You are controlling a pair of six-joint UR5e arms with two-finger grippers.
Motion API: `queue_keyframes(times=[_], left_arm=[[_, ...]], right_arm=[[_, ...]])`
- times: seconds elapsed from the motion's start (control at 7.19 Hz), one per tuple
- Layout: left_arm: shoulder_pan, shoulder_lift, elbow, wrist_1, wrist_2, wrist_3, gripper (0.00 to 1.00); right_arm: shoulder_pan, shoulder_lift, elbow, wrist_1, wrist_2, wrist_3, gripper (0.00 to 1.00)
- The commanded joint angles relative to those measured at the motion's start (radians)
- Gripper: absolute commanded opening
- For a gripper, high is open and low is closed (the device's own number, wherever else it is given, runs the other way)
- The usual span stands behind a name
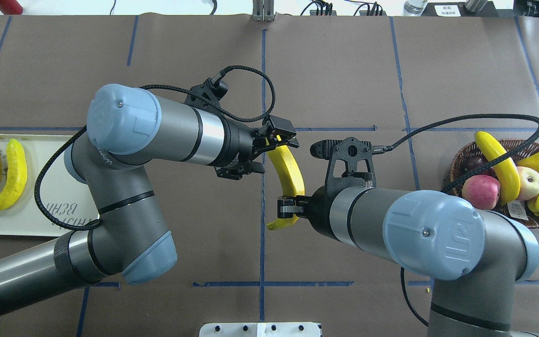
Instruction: Transfer all bananas from basket to plate
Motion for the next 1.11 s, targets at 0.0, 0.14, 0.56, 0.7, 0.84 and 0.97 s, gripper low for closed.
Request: queue_keyframes(times=[0.0, 0.14, 0.56, 0.7, 0.84, 0.97], left_arm=[[0.004, -0.001, 0.018, -0.028, -0.001, 0.013, 0.0], [0.004, -0.001, 0.018, -0.028, -0.001, 0.015, 0.0], [0.002, 0.0, 0.021, -0.025, -0.001, 0.015, 0.0], [-0.004, 0.0, 0.021, -0.016, 0.001, 0.021, 0.0], [-0.054, 0.002, 0.034, 0.057, -0.018, 0.054, 0.0], [-0.071, 0.012, 0.038, 0.228, -0.025, 0.197, 0.0]], right_arm=[[0.0, -0.001, 0.003, 0.0, 0.002, 0.0, 0.03], [0.0, -0.001, 0.007, 0.0, 0.008, 0.0, 0.55], [0.002, -0.01, 0.014, 0.0, 0.008, 0.0, 1.0], [0.003, -0.011, 0.032, 0.0, 0.009, -0.001, 1.0], [0.006, -0.014, 0.063, -0.003, 0.011, -0.001, 1.0], [0.008, -0.019, 0.089, -0.011, 0.02, -0.001, 1.0]])
